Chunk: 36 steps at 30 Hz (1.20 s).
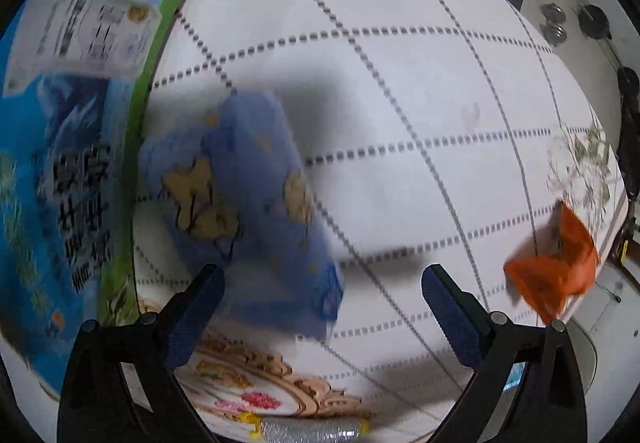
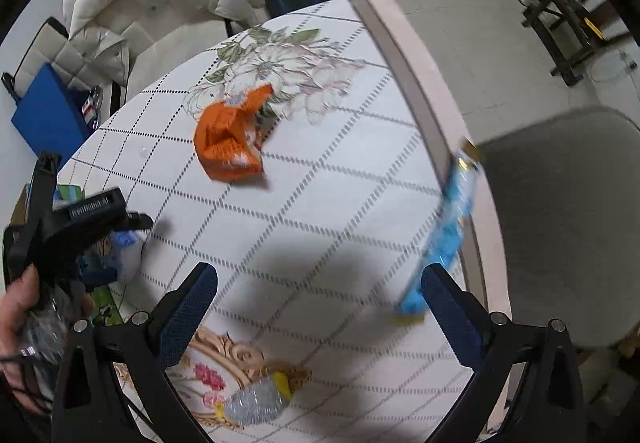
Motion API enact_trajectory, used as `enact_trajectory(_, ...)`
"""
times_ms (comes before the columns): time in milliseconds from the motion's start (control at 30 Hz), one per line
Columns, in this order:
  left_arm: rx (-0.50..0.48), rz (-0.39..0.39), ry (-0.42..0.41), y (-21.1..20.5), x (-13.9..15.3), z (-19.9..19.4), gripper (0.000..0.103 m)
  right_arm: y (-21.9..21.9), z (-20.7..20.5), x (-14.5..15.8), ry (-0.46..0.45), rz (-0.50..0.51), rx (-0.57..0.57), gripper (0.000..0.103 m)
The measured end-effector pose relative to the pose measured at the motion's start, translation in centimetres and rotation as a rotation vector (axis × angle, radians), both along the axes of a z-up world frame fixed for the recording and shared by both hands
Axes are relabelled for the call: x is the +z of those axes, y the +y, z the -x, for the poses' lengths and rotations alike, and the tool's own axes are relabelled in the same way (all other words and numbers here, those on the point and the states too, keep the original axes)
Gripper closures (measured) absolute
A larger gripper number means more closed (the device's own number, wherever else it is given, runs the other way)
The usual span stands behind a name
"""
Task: Organize soft objects
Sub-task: 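Grasp the blue cartoon packet with left gripper while right gripper grasps orange bag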
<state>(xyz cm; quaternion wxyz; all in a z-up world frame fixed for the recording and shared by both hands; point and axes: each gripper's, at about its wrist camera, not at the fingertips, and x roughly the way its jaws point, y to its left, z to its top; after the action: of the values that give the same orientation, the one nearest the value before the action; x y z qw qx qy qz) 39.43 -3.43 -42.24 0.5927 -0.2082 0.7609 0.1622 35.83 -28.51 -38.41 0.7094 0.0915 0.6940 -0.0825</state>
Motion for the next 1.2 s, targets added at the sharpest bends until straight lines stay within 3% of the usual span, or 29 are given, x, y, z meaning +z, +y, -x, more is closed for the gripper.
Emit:
enact_trajectory(200,-0.121,-0.069,-0.056,-0.2,0.4,-1.7,0.002,1.8,-7.1,-4.7,0.061,-0.109,0.01,0.0)
enact_trajectory(333,-0.18,-0.066,-0.077,-0.2,0.7,-2.5,0.002,2.8,-10.1,-7.8,0.102,-0.156,-0.007,0.0)
enact_trajectory(400,-0.188,-0.05,-0.087,0.1,0.9,-2.8,0.002,3.5,-10.8,-9.1,0.127,-0.161,-0.002,0.008)
enact_trajectory(467,-0.173,-0.03,-0.097,0.6,1.1,-3.2,0.002,4.0,-11.1,-10.0,0.147,-0.157,0.01,0.025)
enact_trajectory(500,-0.158,-0.012,-0.112,1.0,1.3,-3.3,0.004,4.2,-11.2,-10.4,0.156,-0.155,0.016,0.029)
enact_trajectory(633,-0.171,-0.03,-0.133,1.6,2.3,-3.7,0.029,4.6,-10.9,-10.5,0.145,-0.123,0.054,0.043)
enact_trajectory(700,-0.206,-0.06,-0.148,1.5,2.9,-3.3,0.062,4.6,-10.8,-10.5,0.145,-0.127,0.066,0.045)
enact_trajectory(733,-0.229,-0.058,-0.16,1.6,3.4,-3.2,0.072,4.5,-10.7,-10.5,0.146,-0.119,0.073,0.046)
enact_trajectory(933,-0.261,0.001,-0.169,-0.1,3.4,-1.3,0.089,4.3,-9.1,-10.1,0.16,-0.137,0.1,0.051)
enact_trajectory(1200,-0.346,0.051,-0.228,-3.0,6.2,1.6,0.096,3.8,-5.4,-8.2,0.127,-0.163,0.107,0.056)
